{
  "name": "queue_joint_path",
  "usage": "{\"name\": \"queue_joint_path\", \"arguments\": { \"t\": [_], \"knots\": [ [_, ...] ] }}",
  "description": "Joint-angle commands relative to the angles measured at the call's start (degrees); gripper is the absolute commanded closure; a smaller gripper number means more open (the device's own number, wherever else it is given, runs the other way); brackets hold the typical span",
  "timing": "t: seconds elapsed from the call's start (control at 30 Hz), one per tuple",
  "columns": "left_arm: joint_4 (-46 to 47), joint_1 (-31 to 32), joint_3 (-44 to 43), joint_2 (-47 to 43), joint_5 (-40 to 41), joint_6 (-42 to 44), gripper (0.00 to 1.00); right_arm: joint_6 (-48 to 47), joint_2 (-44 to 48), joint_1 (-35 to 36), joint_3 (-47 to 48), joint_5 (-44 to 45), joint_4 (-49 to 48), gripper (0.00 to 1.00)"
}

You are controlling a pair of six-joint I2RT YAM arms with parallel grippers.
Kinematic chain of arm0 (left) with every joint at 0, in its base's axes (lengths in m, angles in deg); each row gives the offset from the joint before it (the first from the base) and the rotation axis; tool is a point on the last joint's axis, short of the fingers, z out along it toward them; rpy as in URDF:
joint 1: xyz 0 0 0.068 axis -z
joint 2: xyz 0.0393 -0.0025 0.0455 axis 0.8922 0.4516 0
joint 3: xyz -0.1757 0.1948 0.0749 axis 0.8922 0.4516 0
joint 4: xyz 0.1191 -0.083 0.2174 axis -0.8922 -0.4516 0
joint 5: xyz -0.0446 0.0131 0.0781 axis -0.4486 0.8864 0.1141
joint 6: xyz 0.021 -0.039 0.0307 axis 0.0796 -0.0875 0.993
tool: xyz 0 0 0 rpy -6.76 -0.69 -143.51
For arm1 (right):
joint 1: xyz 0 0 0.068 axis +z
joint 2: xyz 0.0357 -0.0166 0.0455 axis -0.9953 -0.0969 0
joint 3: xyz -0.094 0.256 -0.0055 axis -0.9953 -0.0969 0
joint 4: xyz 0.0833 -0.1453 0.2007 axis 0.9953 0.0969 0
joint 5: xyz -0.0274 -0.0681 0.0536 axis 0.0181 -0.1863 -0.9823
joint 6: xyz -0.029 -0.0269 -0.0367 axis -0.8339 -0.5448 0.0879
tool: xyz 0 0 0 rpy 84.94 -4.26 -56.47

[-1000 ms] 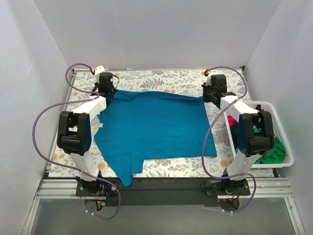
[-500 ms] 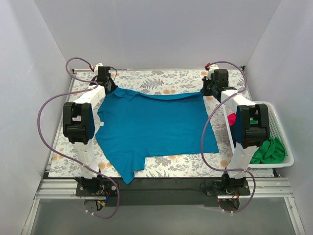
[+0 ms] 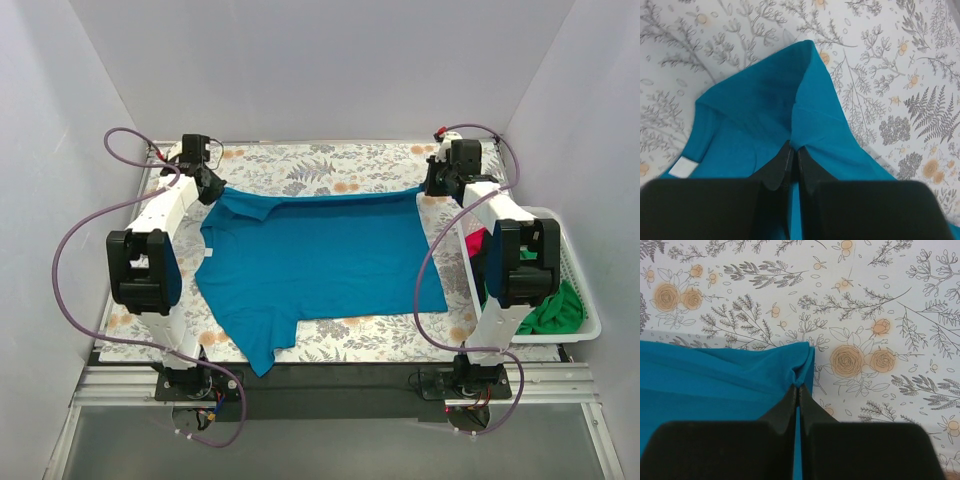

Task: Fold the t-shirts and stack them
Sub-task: Fold the tshirt

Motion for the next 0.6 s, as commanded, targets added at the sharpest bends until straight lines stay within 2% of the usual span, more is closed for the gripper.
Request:
{"name": "queue_joint_path", "arguments": {
  "t": [0.0,0.57],
  "knots": [
    [-3.4,-0.5,3.1,-7.4,-0.9,-3.5,1.00,1.4,3.3,-0.5,-0.8,0.1,1.3,0.99],
    [-2.8,-1.3,22.0,-17.8,-9.3,-11.4,1.00,5.3,5.0,-0.6,-7.8,-0.5,3.3,0.99]
  ]
}}
